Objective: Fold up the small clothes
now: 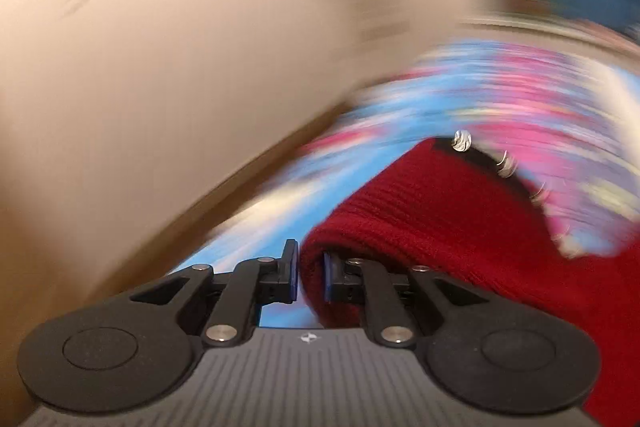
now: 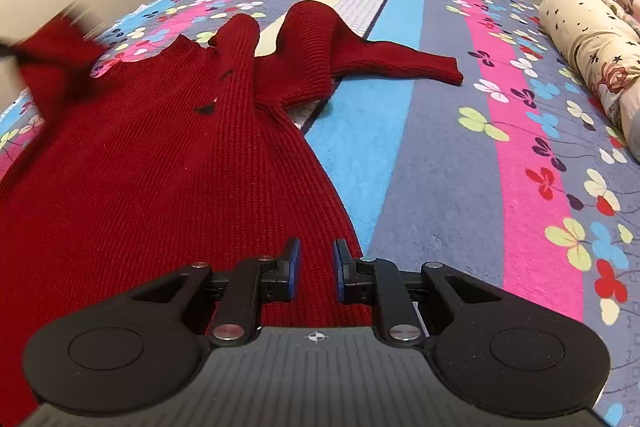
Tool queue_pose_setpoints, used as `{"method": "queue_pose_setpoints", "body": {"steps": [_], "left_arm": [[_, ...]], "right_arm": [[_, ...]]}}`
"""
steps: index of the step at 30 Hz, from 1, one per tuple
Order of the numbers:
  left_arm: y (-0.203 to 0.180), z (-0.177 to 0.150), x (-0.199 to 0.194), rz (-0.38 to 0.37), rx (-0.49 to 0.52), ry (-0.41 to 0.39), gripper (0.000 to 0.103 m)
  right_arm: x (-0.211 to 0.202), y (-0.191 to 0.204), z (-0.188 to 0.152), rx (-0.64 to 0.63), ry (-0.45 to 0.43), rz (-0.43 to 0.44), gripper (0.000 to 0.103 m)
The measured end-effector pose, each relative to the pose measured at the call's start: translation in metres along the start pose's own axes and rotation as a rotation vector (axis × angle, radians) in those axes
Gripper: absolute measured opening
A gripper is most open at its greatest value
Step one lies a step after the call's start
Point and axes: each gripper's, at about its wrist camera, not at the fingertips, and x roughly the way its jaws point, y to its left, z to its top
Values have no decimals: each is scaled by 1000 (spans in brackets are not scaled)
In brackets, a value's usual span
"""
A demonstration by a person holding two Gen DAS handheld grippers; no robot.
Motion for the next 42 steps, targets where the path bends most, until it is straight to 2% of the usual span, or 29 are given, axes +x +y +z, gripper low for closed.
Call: {"method": "queue_pose_setpoints", "body": {"steps": [1, 2, 3, 4, 5, 6, 8, 11, 13, 15, 17, 18, 19, 20, 21, 22, 24, 26, 28, 31, 34, 36, 38, 42], "left_arm": [[39, -9, 11, 77, -137, 95, 60], [68, -21, 15, 141, -226, 160, 70], [82, -34, 13, 187, -231, 182, 68], [86, -44, 7, 209, -189, 174, 70], [87, -52, 0, 190, -146, 155, 72], [88, -60, -8, 137, -143, 137, 72], [92, -72, -19, 30, -199, 131, 72], [76, -82, -24, -109, -246, 138, 70], [54, -83, -34, -201, -184, 90, 70], [29, -82, -40, -264, -64, 23, 70], [11, -86, -34, -310, 32, -10, 70], [4, -90, -25, -315, 66, 2, 70], [-3, -96, -8, -286, 103, 52, 71], [-6, -102, 13, -220, 126, 153, 71], [-4, -107, 27, -193, 106, 226, 74], [2, -105, 28, -207, 41, 217, 74], [-3, -97, 20, -202, 43, 209, 72], [-11, -97, 17, -195, 75, 220, 72], [-12, -95, 22, -213, 71, 246, 73], [-16, -95, 31, -208, 70, 249, 76], [-2, -96, 28, -220, 67, 243, 77], [-2, -97, 29, -228, 75, 239, 78], [-2, -97, 31, -238, 81, 237, 79], [-3, -96, 33, -243, 84, 241, 80]], "right_arm": [[0, 1, 0, -1, -1, 1, 18], [-1, 2, 0, -4, 0, 0, 18], [-1, 3, 0, -8, 0, -2, 18], [-1, 4, 0, -13, -1, -3, 18], [0, 5, 0, -16, -1, -4, 18], [1, 6, 0, -17, 1, -5, 18], [5, 9, -3, -20, 16, -12, 18], [12, 15, -8, -42, 41, -18, 18], [17, 19, -12, -58, 59, -26, 18], [23, 21, -16, -69, 84, -40, 18], [30, 22, -21, -84, 127, -57, 18], [33, 22, -23, -94, 147, -59, 19], [35, 23, -25, -106, 157, -62, 19], [35, 24, -26, -116, 155, -62, 19], [34, 23, -25, -112, 151, -58, 19], [32, 20, -24, -95, 143, -54, 19], [21, 12, -18, -29, 75, -39, 19], [9, -1, -9, 58, -20, 17, 17], [5, -18, 3, 168, -105, 77, 3], [21, -46, 35, 308, -216, 124, 3], [64, -73, 67, 471, -255, 146, 12], [104, -89, 84, 574, -237, 164, 39], [143, -99, 99, 639, -223, 165, 49], [200, -117, 117, 802, -185, 179, 51]]}}
